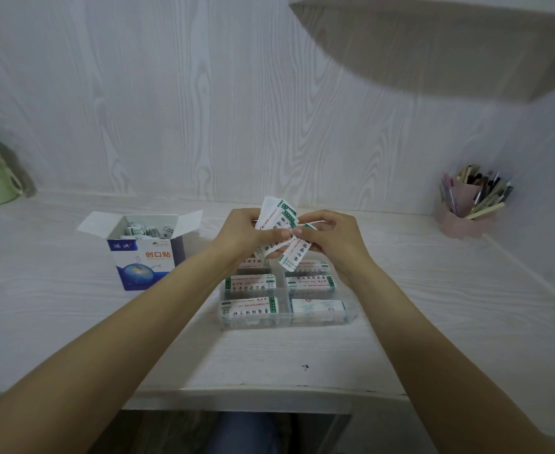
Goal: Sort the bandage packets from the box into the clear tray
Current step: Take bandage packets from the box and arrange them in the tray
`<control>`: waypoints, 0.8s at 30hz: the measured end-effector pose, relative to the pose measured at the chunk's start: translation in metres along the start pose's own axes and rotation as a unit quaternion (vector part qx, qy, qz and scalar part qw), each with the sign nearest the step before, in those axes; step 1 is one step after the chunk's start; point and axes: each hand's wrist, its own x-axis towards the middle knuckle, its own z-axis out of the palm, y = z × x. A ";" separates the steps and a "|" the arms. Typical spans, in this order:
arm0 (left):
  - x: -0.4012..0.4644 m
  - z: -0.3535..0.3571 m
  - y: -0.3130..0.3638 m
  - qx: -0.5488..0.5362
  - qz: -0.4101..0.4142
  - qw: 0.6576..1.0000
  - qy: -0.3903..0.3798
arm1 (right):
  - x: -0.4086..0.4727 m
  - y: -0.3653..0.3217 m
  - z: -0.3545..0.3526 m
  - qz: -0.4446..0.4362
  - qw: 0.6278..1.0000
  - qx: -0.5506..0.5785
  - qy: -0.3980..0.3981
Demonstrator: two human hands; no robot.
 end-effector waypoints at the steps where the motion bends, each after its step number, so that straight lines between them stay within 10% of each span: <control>1: -0.001 0.000 0.000 -0.016 -0.003 1.000 -0.006 | 0.000 0.000 0.000 0.004 1.000 0.002 0.004; 24: 0.004 -0.005 -0.002 -0.074 -0.036 0.996 0.031 | 0.009 0.022 -0.019 0.039 0.989 0.048 0.135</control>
